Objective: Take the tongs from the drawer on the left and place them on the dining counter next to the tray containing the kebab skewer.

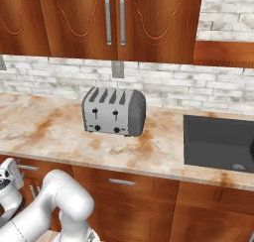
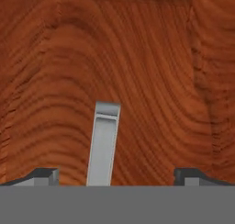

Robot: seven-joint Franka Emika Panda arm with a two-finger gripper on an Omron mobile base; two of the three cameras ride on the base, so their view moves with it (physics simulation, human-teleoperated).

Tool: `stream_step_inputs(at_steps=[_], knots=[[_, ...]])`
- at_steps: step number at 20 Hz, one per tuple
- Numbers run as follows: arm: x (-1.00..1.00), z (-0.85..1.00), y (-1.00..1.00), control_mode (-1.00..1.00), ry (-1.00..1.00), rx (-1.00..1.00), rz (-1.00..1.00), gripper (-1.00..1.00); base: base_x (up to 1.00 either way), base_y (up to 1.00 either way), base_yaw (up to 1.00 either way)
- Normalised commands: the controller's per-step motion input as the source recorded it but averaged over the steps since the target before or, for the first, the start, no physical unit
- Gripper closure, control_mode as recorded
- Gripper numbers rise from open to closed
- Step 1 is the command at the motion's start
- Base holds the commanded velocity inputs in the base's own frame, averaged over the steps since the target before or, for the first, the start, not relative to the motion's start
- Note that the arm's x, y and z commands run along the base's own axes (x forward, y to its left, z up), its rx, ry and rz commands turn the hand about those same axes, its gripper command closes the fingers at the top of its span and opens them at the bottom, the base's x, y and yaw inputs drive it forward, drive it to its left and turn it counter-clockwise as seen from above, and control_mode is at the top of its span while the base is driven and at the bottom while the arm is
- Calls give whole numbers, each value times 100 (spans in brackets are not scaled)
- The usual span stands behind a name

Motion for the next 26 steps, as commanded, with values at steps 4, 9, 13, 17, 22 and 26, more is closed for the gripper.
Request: stream_step_inputs(at_steps=[4, 9, 13, 17, 22, 26], knots=[[20, -6, 2, -100, 0, 0, 0, -100, 0, 0, 0], [17, -26, 2, -100, 0, 0, 0, -100, 0, 0, 0], [12, -28, 4, -100, -1, 0, 0, -100, 0, 0, 0], [11, -18, 5, -100, -2, 0, 0, -100, 0, 0, 0], [19, -20, 1, -100, -13, 0, 0, -100, 0, 0, 0], [11, -4, 6, -100, -7, 0, 0, -100, 0, 0, 0]])
